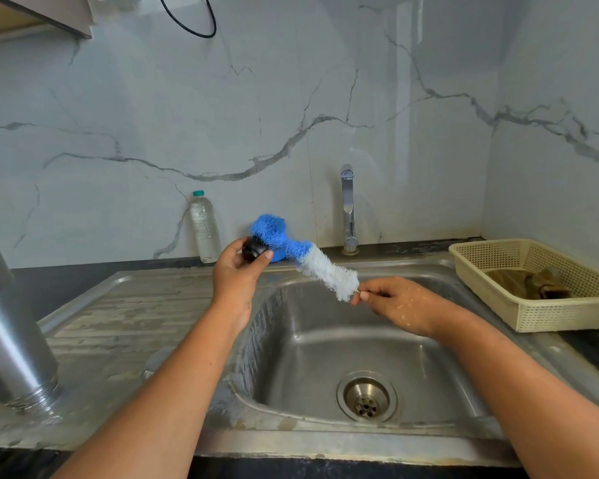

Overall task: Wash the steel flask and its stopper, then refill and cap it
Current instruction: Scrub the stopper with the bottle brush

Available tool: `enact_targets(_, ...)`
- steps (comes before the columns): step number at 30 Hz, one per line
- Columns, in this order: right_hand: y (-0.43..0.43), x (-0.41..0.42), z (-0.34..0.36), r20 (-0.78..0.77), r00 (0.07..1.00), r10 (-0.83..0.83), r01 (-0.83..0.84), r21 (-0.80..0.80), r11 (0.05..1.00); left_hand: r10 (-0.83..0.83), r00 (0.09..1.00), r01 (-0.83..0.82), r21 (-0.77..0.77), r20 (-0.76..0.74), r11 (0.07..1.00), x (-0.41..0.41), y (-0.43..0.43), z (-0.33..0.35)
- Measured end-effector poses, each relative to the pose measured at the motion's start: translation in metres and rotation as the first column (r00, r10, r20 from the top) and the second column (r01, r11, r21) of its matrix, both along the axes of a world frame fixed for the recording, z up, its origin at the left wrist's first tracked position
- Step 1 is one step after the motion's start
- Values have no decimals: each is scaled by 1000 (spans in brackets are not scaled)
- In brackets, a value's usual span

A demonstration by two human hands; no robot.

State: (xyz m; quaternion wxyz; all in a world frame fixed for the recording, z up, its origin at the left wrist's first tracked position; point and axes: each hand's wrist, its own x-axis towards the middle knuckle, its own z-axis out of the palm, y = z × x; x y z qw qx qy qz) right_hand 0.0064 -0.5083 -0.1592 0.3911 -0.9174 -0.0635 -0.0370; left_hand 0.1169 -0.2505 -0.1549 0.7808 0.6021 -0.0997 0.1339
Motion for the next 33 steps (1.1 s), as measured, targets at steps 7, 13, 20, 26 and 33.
enact_targets(7,0,3,-1,19,998,-61,62,-109,992,68,994,-87,224,90,971,0,-1,-3)
enact_targets(13,2,6,-2,33,996,-79,82,-130,988,66,993,-87,231,94,969,-1,-4,-4)
enact_targets(20,-3,5,0,76,994,-75,82,-98,992,-88,994,75,-166,-71,983,0,-3,3)
enact_targets(26,7,3,0,96,994,-45,56,-115,992,-146,988,141,-84,-58,987,-6,-11,2)
enact_targets(33,-2,1,4,68,996,-51,59,-122,991,46,999,-46,-71,0,996,-3,-6,7)
